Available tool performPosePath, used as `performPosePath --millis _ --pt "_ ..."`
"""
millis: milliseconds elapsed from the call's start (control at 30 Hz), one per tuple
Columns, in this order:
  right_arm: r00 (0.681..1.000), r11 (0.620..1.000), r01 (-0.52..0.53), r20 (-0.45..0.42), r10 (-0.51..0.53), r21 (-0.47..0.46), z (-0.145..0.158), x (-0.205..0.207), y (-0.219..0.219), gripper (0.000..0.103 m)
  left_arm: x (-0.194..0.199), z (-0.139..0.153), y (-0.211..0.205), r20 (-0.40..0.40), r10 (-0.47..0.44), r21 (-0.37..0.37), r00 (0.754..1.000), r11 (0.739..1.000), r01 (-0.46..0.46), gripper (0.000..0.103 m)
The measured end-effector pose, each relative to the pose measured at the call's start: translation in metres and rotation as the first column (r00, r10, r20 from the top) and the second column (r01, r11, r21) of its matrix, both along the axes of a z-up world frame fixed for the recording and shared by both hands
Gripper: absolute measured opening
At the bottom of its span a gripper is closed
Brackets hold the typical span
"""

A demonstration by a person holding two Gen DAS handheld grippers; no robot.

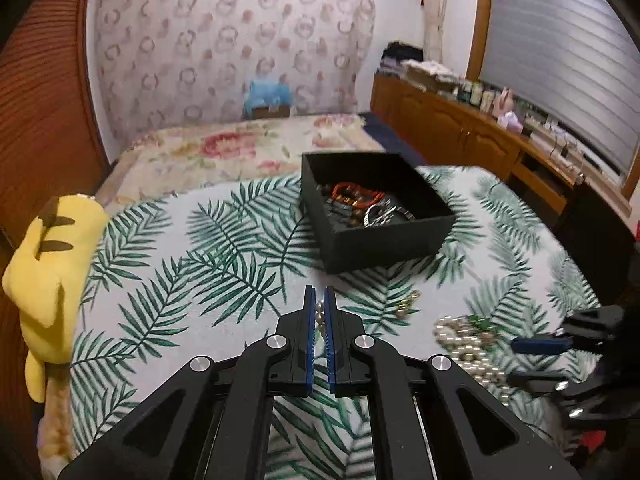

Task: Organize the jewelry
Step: 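Grasp a pearl necklace with the left tool while the right tool grasps another pearl strand, then lift both pearl strands and carry them toward the black box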

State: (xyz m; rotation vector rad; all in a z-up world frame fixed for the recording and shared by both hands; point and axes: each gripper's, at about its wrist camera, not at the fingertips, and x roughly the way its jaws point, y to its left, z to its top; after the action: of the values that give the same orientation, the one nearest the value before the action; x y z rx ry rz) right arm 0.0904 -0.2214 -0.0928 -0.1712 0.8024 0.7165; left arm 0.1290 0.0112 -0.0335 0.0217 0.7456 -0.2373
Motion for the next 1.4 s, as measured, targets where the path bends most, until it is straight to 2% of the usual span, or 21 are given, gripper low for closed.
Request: performPosePath --millis 300,400,467,533,700,967,1167,1400 --pt "0.999 0.996 0.025 -0.022 -0.027 -0.09 -0.014 0.005 0.009 0.031 -0.029 0.033 -0.001 0.08 -0.016 -0.031 0.997 0.999 0.018 0.004" --pt "1.0 0.993 0.025 -0.012 -0.026 -0.112 -0.014 0.007 0.012 0.031 -0.03 0.04 -0.005 0.1 -0.029 -0.012 0.995 0.999 0.03 0.004" --pt "1.0 0.991 0.02 0.001 -0.02 -0.13 -0.015 0.007 0.015 0.024 -0.029 0.043 -0.003 0.108 -0.028 -0.008 0.994 1.0 0.029 0.004" --pt "1.0 0.992 0.021 0.002 -0.021 -0.128 -0.015 0.008 0.015 0.009 -0.027 0.049 -0.003 0.12 -0.027 -0.011 0.992 1.0 0.029 0.004" --pt "1.0 0.993 0.024 -0.007 -0.025 -0.112 -0.011 0.012 0.011 0.009 -0.027 0.061 -0.004 0.151 -0.026 -0.012 0.988 1.0 0.028 0.004" --pt "0.996 0.998 0.022 0.087 -0.017 -0.055 0.032 0.009 0.004 0.009 -0.029 0.077 -0.008 0.186 -0.028 -0.004 0.982 1.0 0.029 0.004" --pt "0.984 1.0 0.017 0.177 -0.013 -0.024 0.074 0.014 0.004 0.009 -0.025 0.092 -0.013 0.208 -0.032 -0.003 0.978 0.999 0.034 0.004" --pt "0.971 1.0 0.011 0.241 -0.012 0.004 0.108 0.02 0.001 0.009 -0.024 0.107 -0.02 0.24 -0.047 -0.001 0.97 0.999 0.049 0.003"
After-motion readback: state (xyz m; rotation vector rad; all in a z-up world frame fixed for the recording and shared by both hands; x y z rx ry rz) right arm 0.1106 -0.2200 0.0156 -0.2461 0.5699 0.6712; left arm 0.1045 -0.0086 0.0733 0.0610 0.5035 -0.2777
